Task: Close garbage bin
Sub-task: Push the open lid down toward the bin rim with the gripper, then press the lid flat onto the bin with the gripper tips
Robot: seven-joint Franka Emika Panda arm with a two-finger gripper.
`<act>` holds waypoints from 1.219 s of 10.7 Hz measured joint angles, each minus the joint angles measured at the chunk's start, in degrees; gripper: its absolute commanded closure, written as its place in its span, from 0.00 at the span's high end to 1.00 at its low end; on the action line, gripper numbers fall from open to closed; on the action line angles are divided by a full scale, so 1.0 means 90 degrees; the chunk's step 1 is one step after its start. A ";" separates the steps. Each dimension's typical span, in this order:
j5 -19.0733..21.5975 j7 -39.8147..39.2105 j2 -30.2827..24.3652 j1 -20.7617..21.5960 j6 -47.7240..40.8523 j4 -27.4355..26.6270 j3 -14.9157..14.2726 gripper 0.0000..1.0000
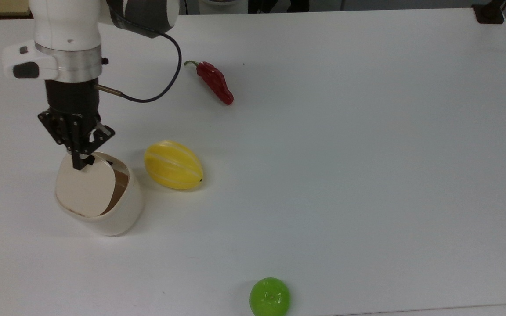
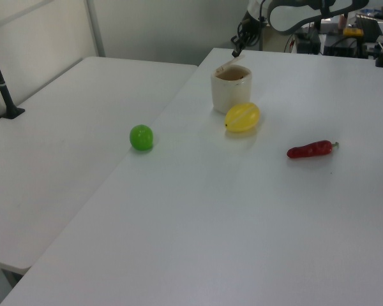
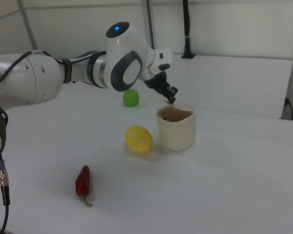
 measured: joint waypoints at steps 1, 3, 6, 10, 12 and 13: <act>0.0000 0.0000 0.0000 0.0088 -0.0207 -0.0002 0.0002 0.00; -0.0005 0.0000 0.0002 0.0192 -0.0398 -0.0029 0.0002 0.00; -0.0035 0.0000 0.0031 0.0205 -0.0410 -0.0086 -0.0015 0.00; -0.0035 0.0000 0.0094 0.0103 -0.0412 -0.0115 -0.0072 0.00; -0.0037 0.0000 0.0152 0.0110 -0.0411 -0.0209 -0.0073 0.00; -0.0039 0.0000 0.0145 0.0112 -0.0410 -0.0212 -0.0073 0.00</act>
